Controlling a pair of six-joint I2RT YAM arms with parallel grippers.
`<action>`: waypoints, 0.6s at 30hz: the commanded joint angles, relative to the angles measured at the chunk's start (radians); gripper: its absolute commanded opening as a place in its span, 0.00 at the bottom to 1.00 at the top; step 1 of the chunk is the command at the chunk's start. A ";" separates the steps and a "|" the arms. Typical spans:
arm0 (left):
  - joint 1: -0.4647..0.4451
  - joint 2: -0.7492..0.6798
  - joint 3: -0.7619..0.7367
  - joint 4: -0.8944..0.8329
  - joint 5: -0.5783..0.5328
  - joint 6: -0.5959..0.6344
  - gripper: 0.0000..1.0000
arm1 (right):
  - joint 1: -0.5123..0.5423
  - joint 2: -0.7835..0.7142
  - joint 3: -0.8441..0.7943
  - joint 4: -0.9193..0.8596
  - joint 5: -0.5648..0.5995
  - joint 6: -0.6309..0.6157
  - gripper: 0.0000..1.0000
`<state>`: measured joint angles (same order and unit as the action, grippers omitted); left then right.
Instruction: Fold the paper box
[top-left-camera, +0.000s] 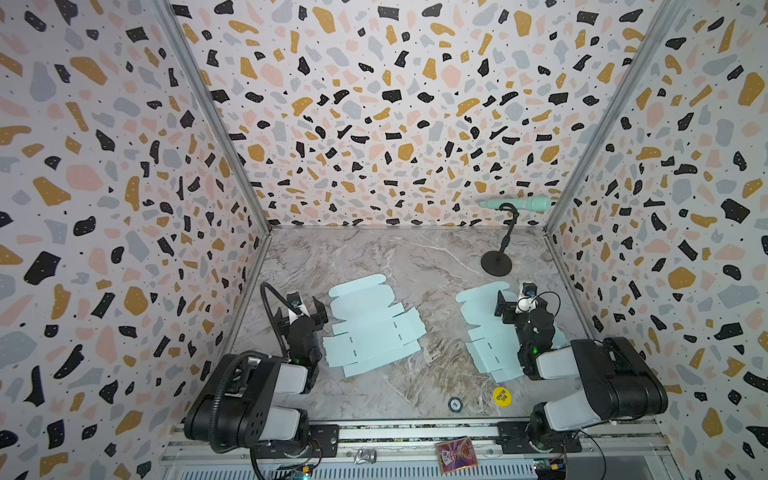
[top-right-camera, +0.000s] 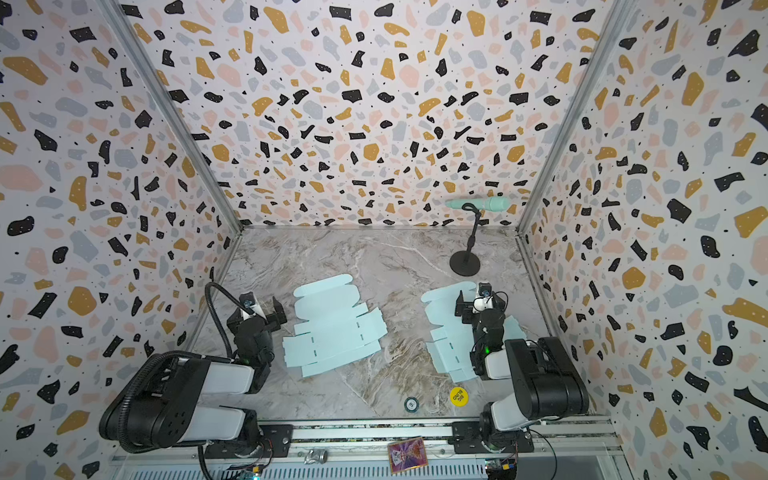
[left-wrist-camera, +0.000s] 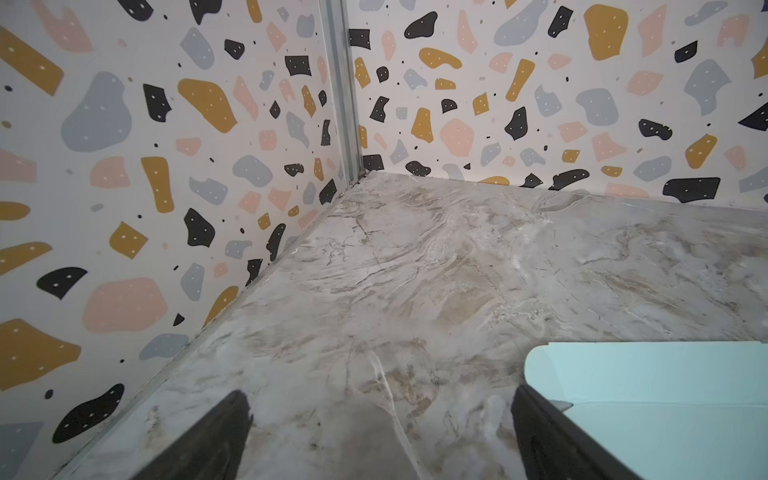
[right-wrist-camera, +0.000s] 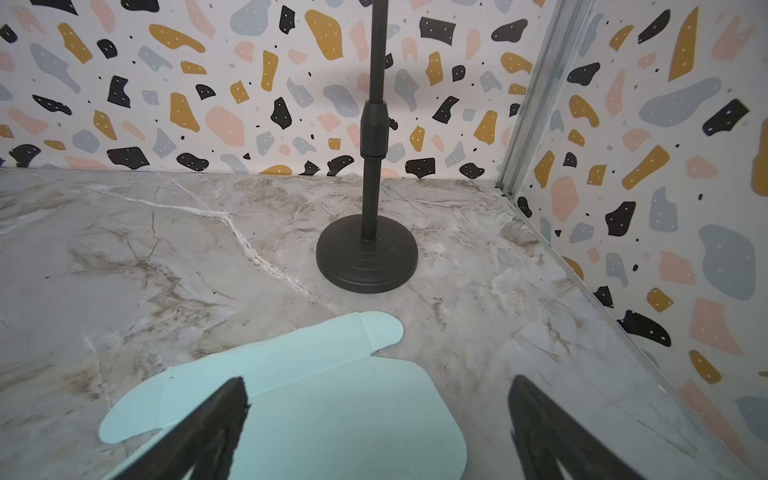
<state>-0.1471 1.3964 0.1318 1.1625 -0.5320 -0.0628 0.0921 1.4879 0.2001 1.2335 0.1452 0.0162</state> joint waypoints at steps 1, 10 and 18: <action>-0.005 -0.003 0.020 0.057 -0.005 0.015 1.00 | 0.005 -0.002 0.007 0.006 0.003 -0.004 0.99; -0.005 -0.003 0.020 0.057 -0.005 0.014 1.00 | -0.011 -0.004 0.013 -0.010 -0.027 0.002 0.99; -0.005 -0.002 0.020 0.057 -0.005 0.015 1.00 | -0.010 -0.002 0.013 -0.005 -0.027 0.003 0.99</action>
<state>-0.1471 1.3964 0.1318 1.1625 -0.5320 -0.0631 0.0841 1.4879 0.2001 1.2327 0.1238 0.0166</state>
